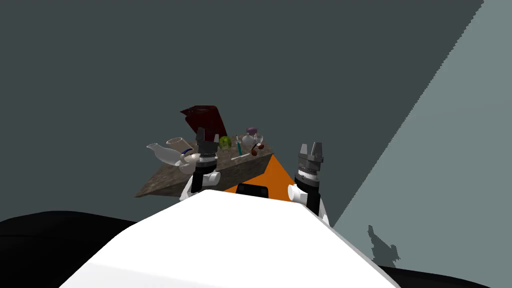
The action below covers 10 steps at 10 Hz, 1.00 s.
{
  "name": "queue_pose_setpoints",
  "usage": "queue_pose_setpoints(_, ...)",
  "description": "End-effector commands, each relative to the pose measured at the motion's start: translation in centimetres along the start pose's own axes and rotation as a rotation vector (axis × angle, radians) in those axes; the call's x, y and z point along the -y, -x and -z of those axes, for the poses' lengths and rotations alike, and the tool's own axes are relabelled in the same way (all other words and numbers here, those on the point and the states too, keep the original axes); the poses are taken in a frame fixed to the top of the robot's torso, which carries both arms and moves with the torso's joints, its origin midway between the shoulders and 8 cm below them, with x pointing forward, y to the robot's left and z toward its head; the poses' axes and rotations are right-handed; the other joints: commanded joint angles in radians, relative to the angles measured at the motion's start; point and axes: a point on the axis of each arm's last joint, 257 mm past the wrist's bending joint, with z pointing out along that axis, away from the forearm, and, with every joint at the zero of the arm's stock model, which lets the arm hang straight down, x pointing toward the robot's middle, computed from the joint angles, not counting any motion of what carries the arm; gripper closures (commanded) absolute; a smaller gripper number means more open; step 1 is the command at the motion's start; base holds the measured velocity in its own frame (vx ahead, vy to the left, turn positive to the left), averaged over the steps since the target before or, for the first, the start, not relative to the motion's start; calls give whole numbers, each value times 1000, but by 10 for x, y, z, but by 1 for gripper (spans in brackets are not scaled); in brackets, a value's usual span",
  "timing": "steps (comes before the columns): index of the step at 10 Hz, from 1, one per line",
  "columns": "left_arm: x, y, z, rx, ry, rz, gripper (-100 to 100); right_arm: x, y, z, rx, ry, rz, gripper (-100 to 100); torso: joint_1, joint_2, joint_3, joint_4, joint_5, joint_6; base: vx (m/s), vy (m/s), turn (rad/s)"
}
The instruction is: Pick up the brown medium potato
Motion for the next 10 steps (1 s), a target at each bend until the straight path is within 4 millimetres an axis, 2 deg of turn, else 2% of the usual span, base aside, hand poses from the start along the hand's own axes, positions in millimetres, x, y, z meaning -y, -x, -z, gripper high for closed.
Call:
queue_pose_setpoints(1, -3, -5, -3, -24, 19, -1, -100, 0, 0, 0, 0, 0, 0, 0, 0, 0, 0, 0, 0, 0, -44, 19, -94)
queue_pose_setpoints(10, -38, -28, -16, -116, 179, 11, -100, 0, 0, 0, 0, 0, 0, 0, 2, 5, 3, 1, 0, 0, -79, 24, -97)
